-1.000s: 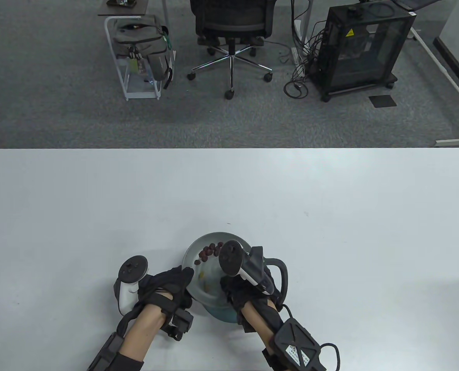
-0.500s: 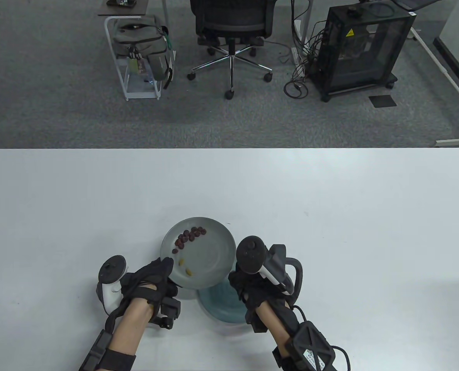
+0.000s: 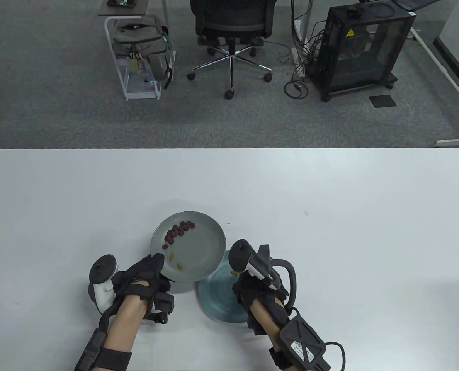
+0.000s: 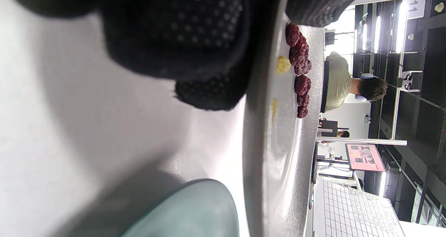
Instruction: Pick raisins with hand pinch into plate
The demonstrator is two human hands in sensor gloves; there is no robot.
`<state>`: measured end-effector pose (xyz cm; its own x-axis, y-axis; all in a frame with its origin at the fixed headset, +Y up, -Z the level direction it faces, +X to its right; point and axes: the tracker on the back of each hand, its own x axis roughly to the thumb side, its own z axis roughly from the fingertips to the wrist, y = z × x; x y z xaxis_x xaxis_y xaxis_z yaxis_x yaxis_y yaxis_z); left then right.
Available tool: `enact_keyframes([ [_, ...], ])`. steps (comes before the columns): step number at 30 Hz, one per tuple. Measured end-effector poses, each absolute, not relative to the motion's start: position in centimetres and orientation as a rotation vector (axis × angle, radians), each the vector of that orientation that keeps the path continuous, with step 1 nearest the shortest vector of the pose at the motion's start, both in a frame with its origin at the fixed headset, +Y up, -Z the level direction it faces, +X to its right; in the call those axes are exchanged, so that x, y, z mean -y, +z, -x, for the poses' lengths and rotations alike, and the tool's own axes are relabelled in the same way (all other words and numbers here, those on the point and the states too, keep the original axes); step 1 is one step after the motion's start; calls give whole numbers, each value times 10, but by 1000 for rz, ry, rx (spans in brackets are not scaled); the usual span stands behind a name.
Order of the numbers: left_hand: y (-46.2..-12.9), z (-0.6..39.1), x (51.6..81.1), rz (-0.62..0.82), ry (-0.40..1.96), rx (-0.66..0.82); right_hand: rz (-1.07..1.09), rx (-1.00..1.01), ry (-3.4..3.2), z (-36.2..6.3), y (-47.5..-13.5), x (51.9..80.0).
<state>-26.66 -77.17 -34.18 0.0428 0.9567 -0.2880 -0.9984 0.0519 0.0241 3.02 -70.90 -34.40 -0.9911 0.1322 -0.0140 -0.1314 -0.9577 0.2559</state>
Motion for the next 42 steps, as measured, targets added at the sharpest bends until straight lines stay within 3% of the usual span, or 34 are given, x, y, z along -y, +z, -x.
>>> enact_keyframes([
  [19, -342, 266, 772, 209, 1510, -237, 8, -407, 3137, -12, -344, 726],
  [31, -341, 264, 773, 210, 1506, -236, -60, -215, 3022, -16, -325, 678],
  [42, -340, 256, 777, 233, 1469, -226, -145, -142, 2958, -9, -314, 654],
])
